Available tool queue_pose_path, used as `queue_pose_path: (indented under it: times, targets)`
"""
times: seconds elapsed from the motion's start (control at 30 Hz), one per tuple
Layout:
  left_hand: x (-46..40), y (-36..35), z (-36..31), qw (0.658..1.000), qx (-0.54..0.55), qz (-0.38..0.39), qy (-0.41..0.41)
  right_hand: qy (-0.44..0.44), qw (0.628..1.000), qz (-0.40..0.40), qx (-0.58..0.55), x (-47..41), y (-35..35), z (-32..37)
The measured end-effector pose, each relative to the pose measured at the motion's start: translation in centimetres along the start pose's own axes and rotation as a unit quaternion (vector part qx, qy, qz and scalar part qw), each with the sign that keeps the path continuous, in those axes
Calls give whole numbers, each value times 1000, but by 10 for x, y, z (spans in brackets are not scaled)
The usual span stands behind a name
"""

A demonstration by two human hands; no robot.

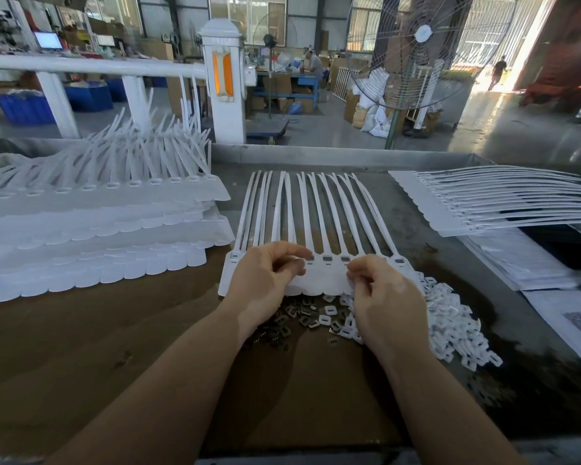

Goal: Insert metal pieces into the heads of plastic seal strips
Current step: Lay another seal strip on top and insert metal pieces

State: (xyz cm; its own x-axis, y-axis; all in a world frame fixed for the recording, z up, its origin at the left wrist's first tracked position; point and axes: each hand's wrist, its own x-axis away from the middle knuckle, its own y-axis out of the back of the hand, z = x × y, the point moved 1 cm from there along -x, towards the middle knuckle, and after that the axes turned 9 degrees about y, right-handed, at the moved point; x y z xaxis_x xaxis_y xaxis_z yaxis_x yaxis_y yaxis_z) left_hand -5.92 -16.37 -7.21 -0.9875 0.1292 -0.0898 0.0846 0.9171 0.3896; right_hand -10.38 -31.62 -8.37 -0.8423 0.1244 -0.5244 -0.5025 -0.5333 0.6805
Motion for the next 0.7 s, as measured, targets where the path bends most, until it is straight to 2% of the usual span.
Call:
queue_pose_path:
  times: [0.3,0.47,0.7]
  targets:
    - [-2,1,3,999,27,-2,23,9,1000,-2,-2,0,0,1]
    - [-1,2,3,1000,9,-6,7,9,1000,-3,-1,0,1,1]
    - [-6,7,3,997,68,-32,32,10,1000,-4,2,0,0,0]
